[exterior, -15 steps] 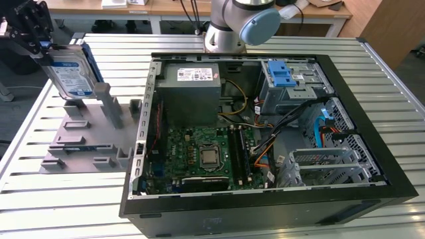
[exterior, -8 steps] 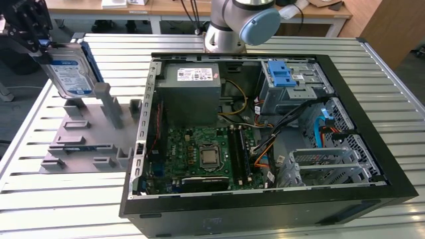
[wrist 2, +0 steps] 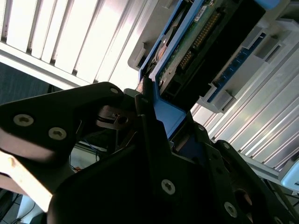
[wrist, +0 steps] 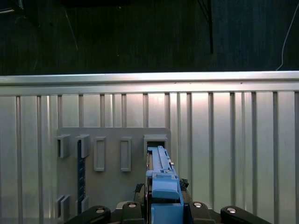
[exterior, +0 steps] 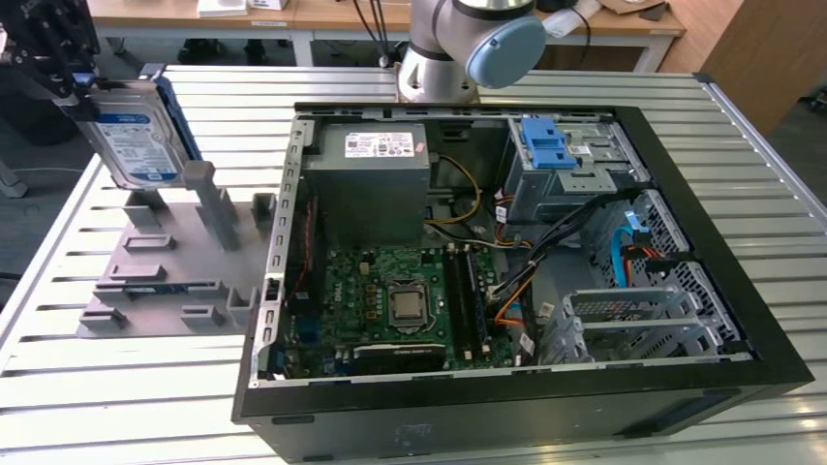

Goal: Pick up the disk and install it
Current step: 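Pick up the disk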

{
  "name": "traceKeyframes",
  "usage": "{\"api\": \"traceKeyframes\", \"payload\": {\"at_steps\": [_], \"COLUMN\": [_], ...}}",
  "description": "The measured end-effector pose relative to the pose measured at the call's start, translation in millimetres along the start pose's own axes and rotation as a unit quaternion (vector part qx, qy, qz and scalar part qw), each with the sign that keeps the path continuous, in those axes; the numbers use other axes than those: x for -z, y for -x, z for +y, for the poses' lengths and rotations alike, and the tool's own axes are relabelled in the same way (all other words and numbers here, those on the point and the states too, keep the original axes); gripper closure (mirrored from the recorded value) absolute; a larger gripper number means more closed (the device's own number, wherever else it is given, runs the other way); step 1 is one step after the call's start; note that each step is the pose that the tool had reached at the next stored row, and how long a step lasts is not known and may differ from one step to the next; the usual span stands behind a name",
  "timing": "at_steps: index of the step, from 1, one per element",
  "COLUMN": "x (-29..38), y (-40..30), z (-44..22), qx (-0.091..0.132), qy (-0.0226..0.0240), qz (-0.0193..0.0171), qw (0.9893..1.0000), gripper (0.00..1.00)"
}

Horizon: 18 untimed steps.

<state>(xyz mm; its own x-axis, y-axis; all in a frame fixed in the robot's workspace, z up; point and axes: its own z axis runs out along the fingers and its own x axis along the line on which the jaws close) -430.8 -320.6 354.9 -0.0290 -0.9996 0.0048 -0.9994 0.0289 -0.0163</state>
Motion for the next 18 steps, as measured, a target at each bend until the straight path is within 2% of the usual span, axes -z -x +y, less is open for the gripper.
{"api": "traceKeyframes", "payload": {"at_steps": [18], "x": [9.2], "y": [0.0], "z": [-0.2], "qx": [0.0], "qy": [-0.0002], "qz": [0.0], "qw": [1.0], "gripper": [0.64]}}
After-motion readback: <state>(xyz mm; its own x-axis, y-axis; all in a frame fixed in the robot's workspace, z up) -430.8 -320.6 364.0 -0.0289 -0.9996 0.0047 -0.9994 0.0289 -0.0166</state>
